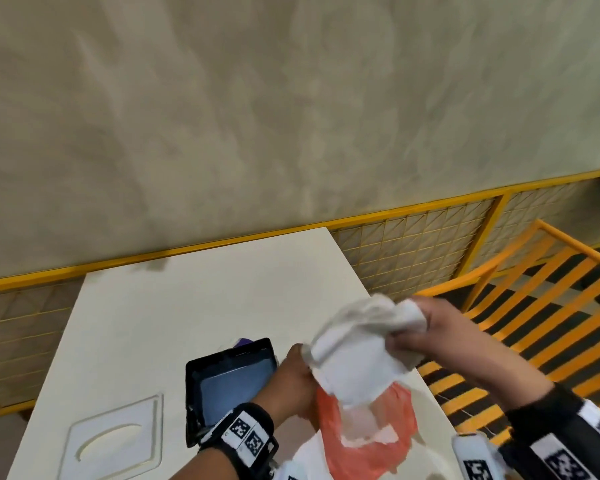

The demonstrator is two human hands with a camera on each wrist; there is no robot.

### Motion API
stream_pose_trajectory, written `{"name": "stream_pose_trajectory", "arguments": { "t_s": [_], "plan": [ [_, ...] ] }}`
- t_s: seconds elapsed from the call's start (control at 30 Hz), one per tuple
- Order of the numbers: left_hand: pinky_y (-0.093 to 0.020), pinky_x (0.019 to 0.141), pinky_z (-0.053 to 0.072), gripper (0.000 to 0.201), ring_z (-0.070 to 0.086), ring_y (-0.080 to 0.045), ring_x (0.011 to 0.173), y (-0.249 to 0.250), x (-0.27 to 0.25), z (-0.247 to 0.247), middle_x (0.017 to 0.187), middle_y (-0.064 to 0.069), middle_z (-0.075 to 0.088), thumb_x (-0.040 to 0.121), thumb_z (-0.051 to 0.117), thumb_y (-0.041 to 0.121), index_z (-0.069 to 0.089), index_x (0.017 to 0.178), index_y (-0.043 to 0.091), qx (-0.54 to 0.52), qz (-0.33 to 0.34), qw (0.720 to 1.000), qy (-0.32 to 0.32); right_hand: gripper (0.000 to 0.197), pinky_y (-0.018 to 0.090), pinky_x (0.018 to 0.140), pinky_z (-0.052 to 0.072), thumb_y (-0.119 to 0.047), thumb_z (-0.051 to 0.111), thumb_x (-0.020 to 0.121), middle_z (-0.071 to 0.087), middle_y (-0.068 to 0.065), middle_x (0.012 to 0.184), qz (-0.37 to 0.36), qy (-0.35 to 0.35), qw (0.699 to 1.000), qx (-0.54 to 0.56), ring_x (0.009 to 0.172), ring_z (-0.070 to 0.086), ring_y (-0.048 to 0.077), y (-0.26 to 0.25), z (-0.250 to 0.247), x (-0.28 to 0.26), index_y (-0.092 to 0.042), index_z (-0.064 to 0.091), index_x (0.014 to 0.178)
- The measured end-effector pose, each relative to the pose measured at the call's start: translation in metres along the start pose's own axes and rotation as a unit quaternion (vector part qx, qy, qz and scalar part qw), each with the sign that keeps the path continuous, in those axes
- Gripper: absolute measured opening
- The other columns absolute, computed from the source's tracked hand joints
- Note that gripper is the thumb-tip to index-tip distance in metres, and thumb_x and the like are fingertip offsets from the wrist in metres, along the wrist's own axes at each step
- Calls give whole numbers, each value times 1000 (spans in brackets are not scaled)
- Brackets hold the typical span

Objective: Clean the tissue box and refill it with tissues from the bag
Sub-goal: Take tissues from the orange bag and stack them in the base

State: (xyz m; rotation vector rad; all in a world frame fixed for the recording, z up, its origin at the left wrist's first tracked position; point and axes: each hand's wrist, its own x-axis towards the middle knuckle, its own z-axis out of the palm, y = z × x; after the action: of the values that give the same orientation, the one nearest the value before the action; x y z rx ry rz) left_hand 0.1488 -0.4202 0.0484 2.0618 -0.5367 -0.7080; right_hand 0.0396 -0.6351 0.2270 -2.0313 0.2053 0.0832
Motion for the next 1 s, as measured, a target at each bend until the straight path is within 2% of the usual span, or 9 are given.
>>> {"name": "stream_pose_trajectory", "arguments": {
  "t_s": [0.1,0.23,0.27,0.37,0.47,0.67,0.73,0.83,1.0],
  "plan": [
    [-45,98,57,27,71,-20,112,21,-24,-22,125,-7,73,107,49,25,67,126,26,-358,-12,934,-4,29,49,83,57,-1,70,83,75,11,103,18,36,978,204,94,72,31,-8,14,19,-12,68,110],
    [-69,115,33,69,56,-45,132,31,-52,-67,138,-22,64,99,32,64,60,138,14,-626,-14,779,23,32,50,94,52,5,63,86,72,20,109,64,16,946,318,101,68,38,-3,66,52,-5,65,116],
    [-65,115,35,67,56,-44,131,29,-60,-79,138,-21,64,98,36,63,60,138,15,-622,-5,783,34,33,50,95,51,5,63,86,71,21,110,74,-6,942,327,103,68,39,-1,83,60,-4,65,117],
    [-57,107,49,50,65,-37,121,5,-72,-104,129,-15,71,91,70,36,61,135,15,-475,-19,872,114,41,53,98,49,-3,72,80,71,21,112,102,-61,940,321,105,67,39,3,126,79,-3,63,120],
    [-54,97,57,56,72,-29,108,-30,-80,-117,119,-9,75,73,78,26,63,125,18,-326,-71,919,210,30,47,84,57,-6,70,84,74,14,106,127,-94,945,285,97,71,31,5,161,92,-11,68,113],
    [-20,78,51,49,66,-14,103,-84,-85,-118,115,2,68,83,70,10,61,130,22,-125,-133,956,231,17,26,53,47,7,57,76,66,8,70,175,-101,972,116,59,63,20,15,213,108,-8,65,81],
    [-17,85,48,59,62,-11,112,-91,-84,-117,124,6,65,85,69,12,55,141,26,-76,-132,965,214,19,25,51,41,6,52,70,59,6,66,167,-75,982,52,58,57,19,19,221,112,-12,59,71],
    [-26,86,52,44,63,-13,105,-86,-78,-119,120,4,67,87,69,25,58,130,24,3,-157,964,216,22,25,53,38,4,48,66,57,0,61,138,-57,989,-5,56,53,16,20,226,115,-16,53,60],
    [-34,82,50,42,59,-26,112,-80,-78,-124,123,-2,54,90,61,46,52,124,23,212,-194,936,201,22,17,59,39,-14,60,82,59,-6,93,98,-47,986,-124,84,57,13,25,224,116,-22,57,103]
  ]
}}
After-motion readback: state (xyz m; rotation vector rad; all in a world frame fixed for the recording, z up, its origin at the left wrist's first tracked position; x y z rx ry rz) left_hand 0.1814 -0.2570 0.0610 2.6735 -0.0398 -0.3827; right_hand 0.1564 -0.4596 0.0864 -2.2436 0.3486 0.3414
